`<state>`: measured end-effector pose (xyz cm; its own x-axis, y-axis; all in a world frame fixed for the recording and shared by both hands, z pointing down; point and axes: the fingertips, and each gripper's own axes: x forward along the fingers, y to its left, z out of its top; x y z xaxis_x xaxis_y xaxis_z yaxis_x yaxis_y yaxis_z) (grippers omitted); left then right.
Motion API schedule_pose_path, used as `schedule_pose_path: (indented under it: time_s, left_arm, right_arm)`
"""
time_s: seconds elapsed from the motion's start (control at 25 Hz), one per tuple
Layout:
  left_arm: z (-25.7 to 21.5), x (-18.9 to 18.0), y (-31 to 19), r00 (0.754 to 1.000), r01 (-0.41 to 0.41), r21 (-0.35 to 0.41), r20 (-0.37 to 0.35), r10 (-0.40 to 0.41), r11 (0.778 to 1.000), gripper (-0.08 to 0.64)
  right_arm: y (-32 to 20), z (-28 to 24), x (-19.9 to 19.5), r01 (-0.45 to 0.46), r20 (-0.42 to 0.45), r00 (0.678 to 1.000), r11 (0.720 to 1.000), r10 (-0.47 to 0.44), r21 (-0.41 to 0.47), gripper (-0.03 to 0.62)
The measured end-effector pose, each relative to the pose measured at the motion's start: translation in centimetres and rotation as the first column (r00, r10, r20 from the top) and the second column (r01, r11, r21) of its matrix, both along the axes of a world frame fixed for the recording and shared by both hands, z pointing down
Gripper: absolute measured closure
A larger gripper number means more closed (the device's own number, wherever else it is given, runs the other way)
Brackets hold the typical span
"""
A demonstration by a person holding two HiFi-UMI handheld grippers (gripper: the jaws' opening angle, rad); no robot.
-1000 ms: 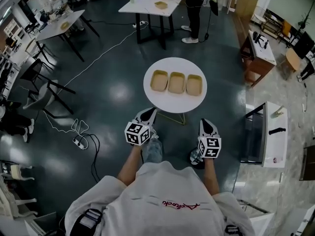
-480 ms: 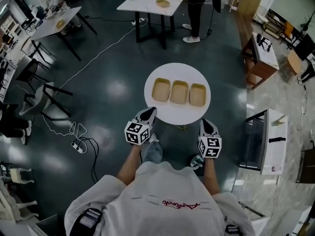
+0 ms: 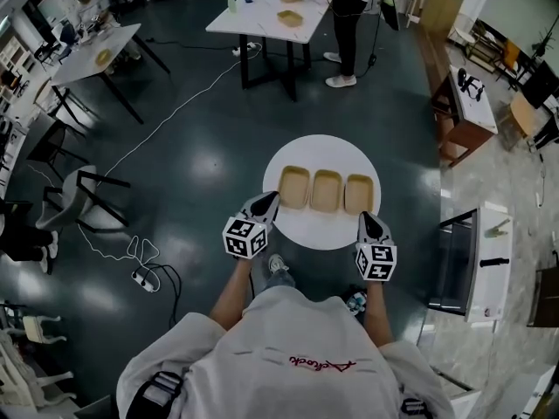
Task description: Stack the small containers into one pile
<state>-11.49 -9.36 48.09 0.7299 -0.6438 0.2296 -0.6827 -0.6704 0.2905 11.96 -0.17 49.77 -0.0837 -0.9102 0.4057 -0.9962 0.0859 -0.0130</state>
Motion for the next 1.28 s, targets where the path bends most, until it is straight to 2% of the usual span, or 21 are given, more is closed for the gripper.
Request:
schedule_pose_path:
  time_s: [0.36, 0.64, 1.04, 1.28]
  left_arm:
    - [-0.7, -2.4, -7.6, 1.0, 0.01, 0.014, -0.003, -0.01, 1.0, 0.546]
    - [-0.2, -2.4, -11.9, 1.0, -0.026, 0.019, -0.006, 0.026, 0.999, 0.546]
    - [1.2, 1.5, -13.7, 0.993, -0.117, 0.002, 0.003, 0.117, 0.993, 0.546]
    - [1.5, 4.9, -13.3, 0.99, -0.14, 0.001, 0.023, 0.139, 0.99, 0.546]
  right_arm:
    - [-7.7, -1.0, -1.2, -0.019, -0.01, 1.0, 1.0, 0.019, 0.024, 0.572]
    - [-11.1, -0.6, -1.7, -0.05, -0.014, 0.999, 0.998, 0.051, 0.03, 0.572]
    - [-10.6, 0.6, 1.0, -0.139, -0.007, 0.99, 0.99, 0.14, 0.019, 0.572]
    - [-10.2, 1.0, 4.1, -0.155, 0.007, 0.988, 0.988, 0.155, 0.023, 0.572]
